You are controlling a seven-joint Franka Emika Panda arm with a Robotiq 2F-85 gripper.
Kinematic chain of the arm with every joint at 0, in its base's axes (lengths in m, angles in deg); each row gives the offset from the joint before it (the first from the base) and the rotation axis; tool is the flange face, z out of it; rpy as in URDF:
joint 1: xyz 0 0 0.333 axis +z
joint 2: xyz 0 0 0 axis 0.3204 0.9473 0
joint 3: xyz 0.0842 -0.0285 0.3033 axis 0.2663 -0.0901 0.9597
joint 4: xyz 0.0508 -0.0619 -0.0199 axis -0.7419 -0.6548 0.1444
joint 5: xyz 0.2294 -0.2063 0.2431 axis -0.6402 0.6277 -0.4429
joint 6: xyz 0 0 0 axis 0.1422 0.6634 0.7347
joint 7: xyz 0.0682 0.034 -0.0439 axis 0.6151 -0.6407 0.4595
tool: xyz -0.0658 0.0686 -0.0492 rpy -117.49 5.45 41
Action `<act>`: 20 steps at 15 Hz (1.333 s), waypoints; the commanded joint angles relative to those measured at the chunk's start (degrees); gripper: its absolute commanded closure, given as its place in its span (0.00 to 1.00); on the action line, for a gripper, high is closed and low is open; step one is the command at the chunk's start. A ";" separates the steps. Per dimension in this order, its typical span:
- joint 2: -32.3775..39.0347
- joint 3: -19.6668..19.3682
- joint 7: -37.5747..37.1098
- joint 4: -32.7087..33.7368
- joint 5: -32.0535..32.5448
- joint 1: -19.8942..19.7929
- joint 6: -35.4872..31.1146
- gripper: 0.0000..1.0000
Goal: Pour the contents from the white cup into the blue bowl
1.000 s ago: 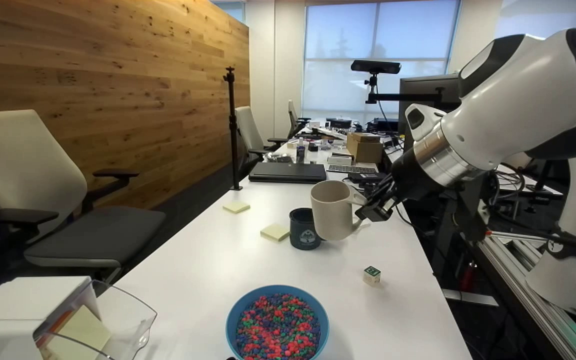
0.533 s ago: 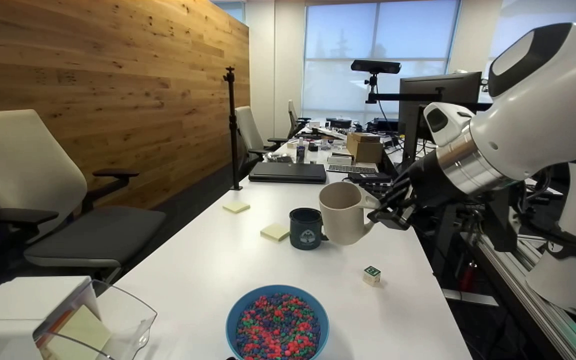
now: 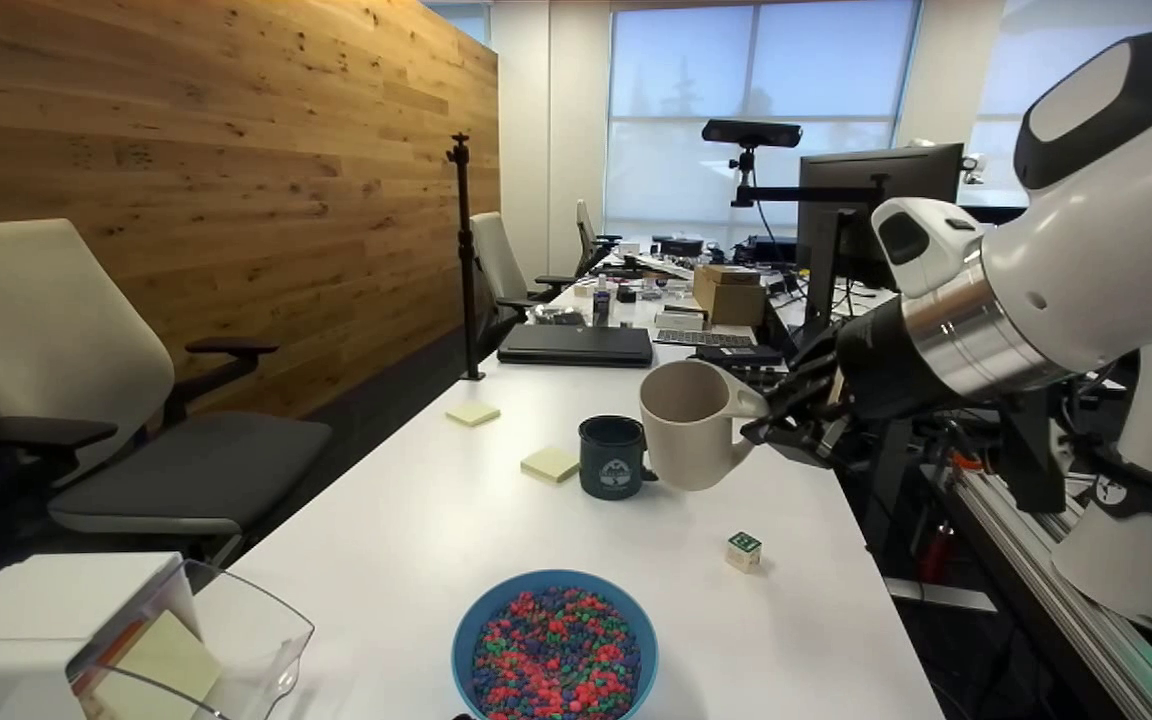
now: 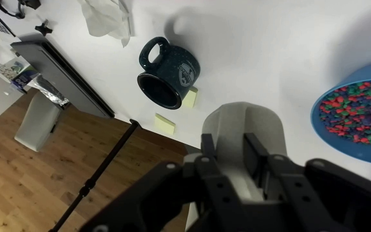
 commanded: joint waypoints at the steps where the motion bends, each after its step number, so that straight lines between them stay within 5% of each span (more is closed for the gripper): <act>1: 2.55 1.56 0.05 3.15 -1.55 0.52 3.83 0.93; 7: 12.61 5.96 0.13 11.66 -1.43 2.33 18.03 0.93; 20: 24.17 5.92 8.63 20.38 1.34 6.73 34.18 0.93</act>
